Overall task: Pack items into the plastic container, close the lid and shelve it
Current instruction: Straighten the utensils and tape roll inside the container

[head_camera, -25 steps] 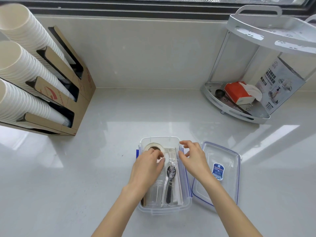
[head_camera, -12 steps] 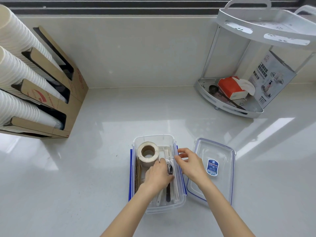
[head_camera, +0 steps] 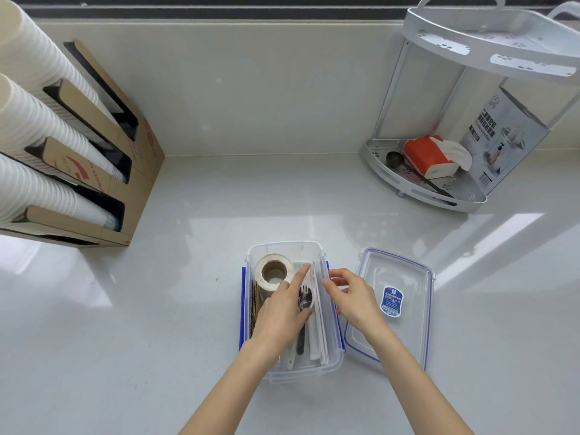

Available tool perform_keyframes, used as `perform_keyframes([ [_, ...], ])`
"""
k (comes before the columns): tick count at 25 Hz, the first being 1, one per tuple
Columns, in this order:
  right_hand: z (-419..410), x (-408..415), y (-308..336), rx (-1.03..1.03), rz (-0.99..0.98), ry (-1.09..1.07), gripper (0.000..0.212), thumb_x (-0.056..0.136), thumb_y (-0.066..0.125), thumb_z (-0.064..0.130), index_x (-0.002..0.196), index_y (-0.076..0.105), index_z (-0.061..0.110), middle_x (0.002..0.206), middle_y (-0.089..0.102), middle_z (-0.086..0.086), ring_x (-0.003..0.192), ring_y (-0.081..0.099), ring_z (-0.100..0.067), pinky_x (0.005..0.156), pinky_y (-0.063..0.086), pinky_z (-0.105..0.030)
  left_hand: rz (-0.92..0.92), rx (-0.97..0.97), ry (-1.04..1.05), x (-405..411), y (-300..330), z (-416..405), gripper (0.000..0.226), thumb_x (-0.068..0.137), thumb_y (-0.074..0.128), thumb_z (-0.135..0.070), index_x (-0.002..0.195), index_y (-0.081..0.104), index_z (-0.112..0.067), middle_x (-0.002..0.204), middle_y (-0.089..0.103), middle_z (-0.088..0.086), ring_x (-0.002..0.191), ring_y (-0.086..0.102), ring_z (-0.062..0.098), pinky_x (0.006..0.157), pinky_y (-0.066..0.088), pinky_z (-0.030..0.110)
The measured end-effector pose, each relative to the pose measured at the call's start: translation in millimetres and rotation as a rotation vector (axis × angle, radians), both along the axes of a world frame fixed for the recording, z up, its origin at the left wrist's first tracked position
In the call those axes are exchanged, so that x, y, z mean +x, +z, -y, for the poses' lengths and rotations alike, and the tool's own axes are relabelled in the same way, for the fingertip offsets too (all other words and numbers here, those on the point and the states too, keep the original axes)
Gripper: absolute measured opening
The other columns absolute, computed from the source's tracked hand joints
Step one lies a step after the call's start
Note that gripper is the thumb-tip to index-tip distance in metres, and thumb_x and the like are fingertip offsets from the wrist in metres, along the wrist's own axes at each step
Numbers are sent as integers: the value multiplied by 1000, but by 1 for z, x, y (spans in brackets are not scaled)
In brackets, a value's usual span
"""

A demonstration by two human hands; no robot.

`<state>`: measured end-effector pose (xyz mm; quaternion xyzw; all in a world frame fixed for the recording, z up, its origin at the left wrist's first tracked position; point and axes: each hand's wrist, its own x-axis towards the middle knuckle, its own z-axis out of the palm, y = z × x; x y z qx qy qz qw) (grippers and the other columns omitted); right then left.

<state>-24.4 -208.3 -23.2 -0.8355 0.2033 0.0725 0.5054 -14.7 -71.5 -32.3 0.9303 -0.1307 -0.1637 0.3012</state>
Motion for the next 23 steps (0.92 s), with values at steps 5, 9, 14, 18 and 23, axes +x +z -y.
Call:
perform_keyframes([
  [5, 0, -1, 1, -6, 6, 7, 30, 88, 53, 29, 113, 57, 14, 95, 56, 2, 83, 55, -17, 77, 51, -33, 101, 198, -59, -3, -3, -5, 56, 85, 53, -31, 134, 27, -25, 119, 55, 6, 100, 60, 26, 80, 47, 36],
  [9, -1, -2, 2, -5, 4, 9, 30, 88, 53, 30, 114, 56, 14, 97, 55, 2, 85, 55, -17, 78, 51, -35, 112, 352, -69, -6, -8, -2, 54, 86, 50, -34, 133, 28, -19, 124, 56, 9, 108, 55, 29, 90, 40, 37],
  [14, -1, -2, 2, -10, 4, 11, 31, 88, 53, 29, 115, 56, 14, 97, 55, 1, 87, 55, -17, 81, 52, -37, 100, 362, -84, -7, -10, -2, 66, 87, 49, -32, 140, 12, -21, 124, 53, 15, 106, 55, 33, 88, 42, 39],
  [18, -1, -2, 2, -14, 7, 12, 30, 88, 52, 30, 114, 56, 14, 97, 55, 2, 86, 55, -17, 81, 52, -38, 108, 412, -110, -5, -12, 2, 66, 87, 49, -31, 139, 13, -15, 119, 59, 14, 105, 57, 32, 87, 41, 39],
  [23, 0, -2, 0, -9, 9, 6, 27, 87, 53, 31, 109, 58, 15, 95, 57, 2, 85, 56, -18, 82, 53, -40, 165, 471, -73, -3, -15, 10, 46, 88, 42, -29, 128, 28, -11, 111, 65, 12, 100, 60, 32, 86, 36, 38],
])
